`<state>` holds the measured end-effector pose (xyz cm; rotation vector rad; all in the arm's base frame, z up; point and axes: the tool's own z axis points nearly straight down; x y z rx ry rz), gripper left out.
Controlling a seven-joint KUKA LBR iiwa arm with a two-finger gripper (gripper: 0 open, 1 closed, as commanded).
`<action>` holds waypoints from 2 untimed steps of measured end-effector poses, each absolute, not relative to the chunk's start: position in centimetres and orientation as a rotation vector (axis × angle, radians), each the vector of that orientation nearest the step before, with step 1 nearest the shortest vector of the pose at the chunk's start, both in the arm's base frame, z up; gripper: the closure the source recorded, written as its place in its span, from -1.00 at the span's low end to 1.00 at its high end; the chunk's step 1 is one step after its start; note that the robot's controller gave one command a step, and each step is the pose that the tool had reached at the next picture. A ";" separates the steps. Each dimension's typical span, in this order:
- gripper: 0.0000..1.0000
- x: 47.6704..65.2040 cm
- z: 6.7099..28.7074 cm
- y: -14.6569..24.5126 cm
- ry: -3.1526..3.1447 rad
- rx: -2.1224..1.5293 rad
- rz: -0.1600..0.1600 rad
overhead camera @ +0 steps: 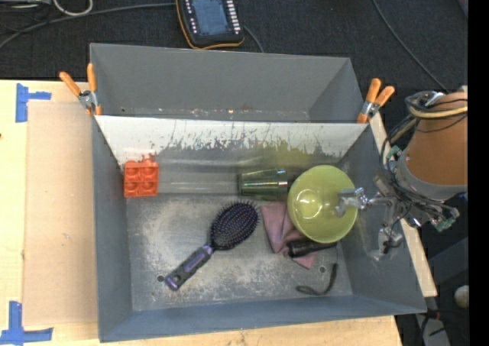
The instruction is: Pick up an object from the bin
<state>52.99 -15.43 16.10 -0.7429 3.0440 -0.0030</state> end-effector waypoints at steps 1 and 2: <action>-1.00 55.2 14.4 -14.3 3.116 -0.440 0.008; -1.00 55.4 6.9 -14.5 3.037 -0.782 0.012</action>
Offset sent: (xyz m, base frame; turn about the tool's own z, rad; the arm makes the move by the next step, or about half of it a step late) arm 0.0238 0.0052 -0.0910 -0.0284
